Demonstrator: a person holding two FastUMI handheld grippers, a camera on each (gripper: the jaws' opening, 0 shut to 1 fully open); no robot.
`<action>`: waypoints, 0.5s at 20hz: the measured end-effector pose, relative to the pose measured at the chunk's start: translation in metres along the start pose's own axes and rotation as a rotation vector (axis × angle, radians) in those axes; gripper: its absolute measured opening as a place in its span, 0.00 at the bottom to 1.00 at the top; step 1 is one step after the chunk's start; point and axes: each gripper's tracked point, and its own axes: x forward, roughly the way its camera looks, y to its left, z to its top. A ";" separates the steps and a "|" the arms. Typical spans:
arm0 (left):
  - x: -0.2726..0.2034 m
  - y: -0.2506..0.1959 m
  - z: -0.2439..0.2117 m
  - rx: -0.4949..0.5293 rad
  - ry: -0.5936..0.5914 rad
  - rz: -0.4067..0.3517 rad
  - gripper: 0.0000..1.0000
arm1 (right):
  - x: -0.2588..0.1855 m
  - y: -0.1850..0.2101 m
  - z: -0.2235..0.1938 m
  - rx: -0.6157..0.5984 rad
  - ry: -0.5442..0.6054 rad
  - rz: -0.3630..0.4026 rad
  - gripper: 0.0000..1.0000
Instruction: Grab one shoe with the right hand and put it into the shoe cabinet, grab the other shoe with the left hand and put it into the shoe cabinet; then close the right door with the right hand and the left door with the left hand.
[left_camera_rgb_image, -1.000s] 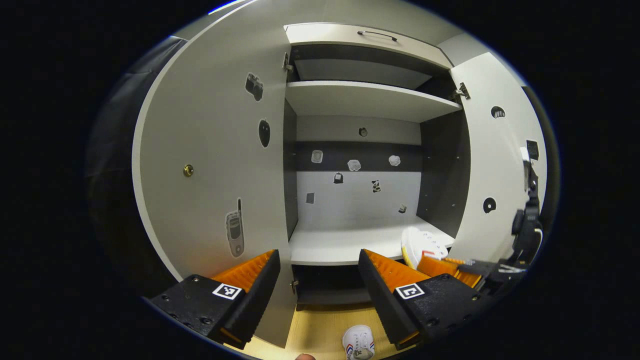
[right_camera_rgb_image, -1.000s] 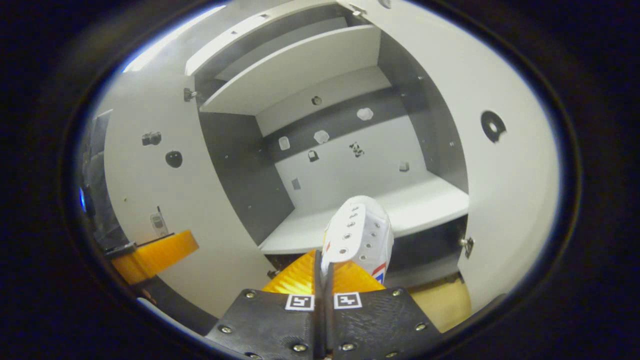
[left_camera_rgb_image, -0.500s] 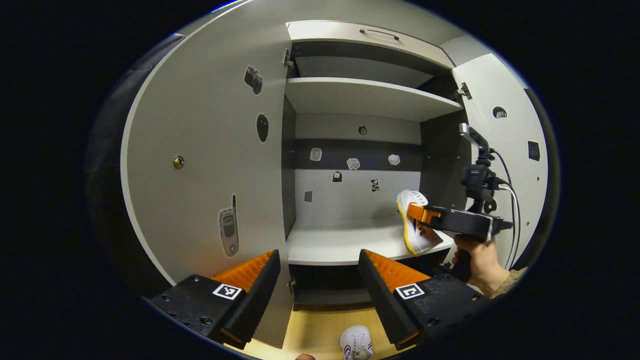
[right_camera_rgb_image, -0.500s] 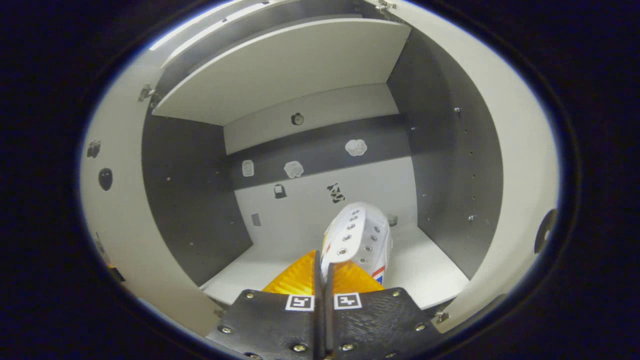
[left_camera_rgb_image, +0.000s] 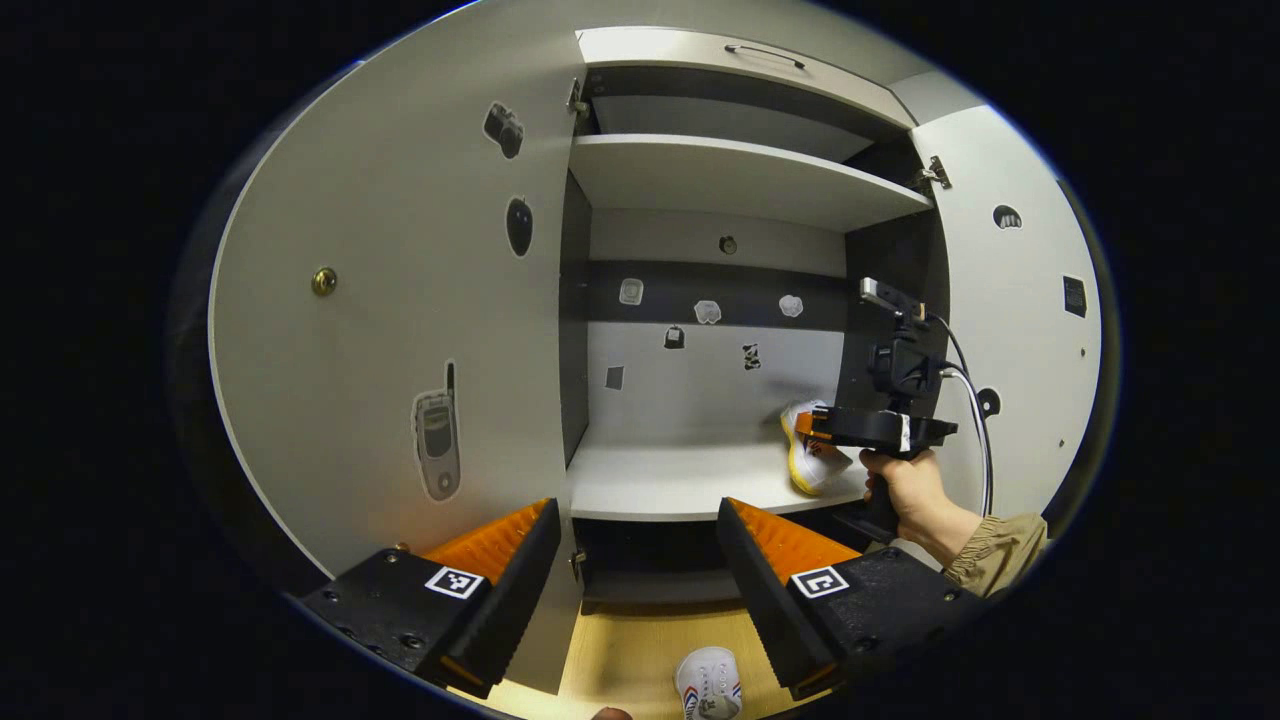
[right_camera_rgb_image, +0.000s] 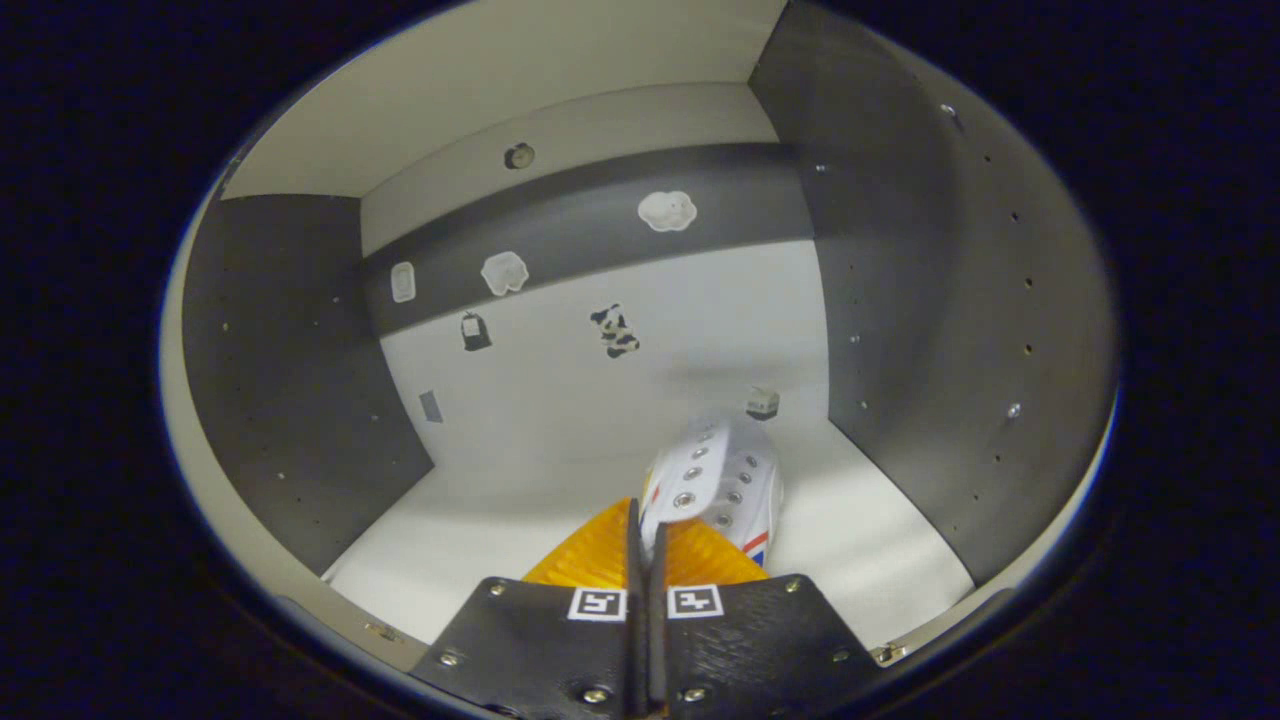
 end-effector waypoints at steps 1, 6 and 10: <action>0.000 -0.001 -0.001 -0.002 0.001 0.000 0.96 | 0.001 0.003 -0.003 0.033 0.016 0.007 0.02; 0.000 -0.009 -0.014 0.004 0.026 -0.015 0.96 | -0.006 0.011 -0.006 0.023 0.013 0.030 0.27; 0.002 -0.022 -0.041 0.004 0.069 -0.054 0.96 | -0.034 0.016 0.010 -0.007 -0.034 0.031 0.44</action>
